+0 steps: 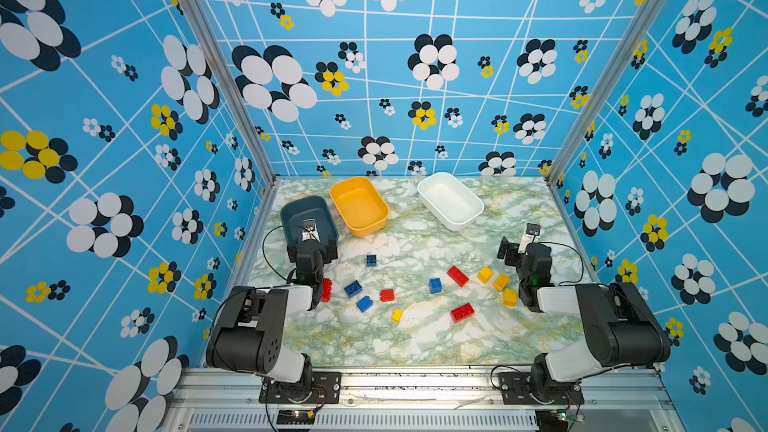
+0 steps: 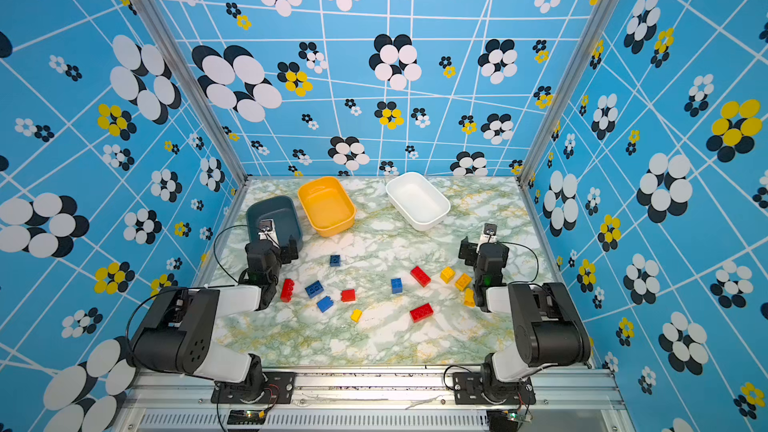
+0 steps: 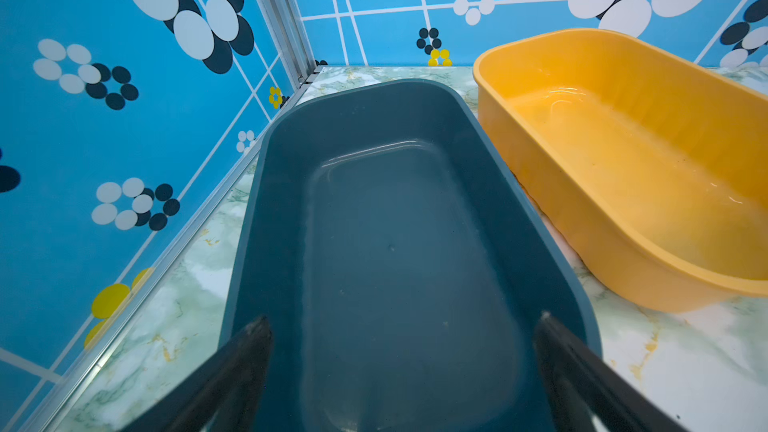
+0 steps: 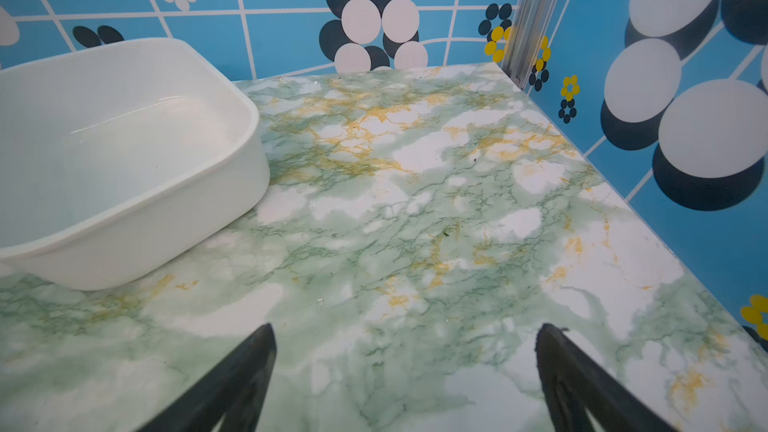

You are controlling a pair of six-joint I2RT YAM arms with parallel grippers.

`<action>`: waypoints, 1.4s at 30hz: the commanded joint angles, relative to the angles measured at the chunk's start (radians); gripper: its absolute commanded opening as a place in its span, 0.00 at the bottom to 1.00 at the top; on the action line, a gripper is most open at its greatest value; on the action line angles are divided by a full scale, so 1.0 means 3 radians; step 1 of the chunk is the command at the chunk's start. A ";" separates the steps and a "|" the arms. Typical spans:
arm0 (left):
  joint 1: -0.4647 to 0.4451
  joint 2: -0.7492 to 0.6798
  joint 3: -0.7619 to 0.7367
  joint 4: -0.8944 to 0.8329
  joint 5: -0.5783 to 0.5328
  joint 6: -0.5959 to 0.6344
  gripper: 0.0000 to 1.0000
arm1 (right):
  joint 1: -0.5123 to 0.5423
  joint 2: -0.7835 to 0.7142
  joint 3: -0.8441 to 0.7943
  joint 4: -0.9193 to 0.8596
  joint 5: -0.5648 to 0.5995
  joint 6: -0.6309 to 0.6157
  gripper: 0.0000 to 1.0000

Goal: Sort the legos into containers by color

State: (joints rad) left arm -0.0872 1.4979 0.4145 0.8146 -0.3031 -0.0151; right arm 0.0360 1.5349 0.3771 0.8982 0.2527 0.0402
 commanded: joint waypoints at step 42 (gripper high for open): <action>-0.0030 -0.0598 0.0608 -0.1534 0.0292 -0.0218 0.99 | 0.0099 0.0029 0.2171 -0.3287 -0.0265 0.0287 0.99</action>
State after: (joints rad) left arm -0.0883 1.3605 0.5545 0.4938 -0.2565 -0.0414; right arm 0.0574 1.4796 0.9207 0.1547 0.2268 0.0933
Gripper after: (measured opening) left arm 0.992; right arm 0.992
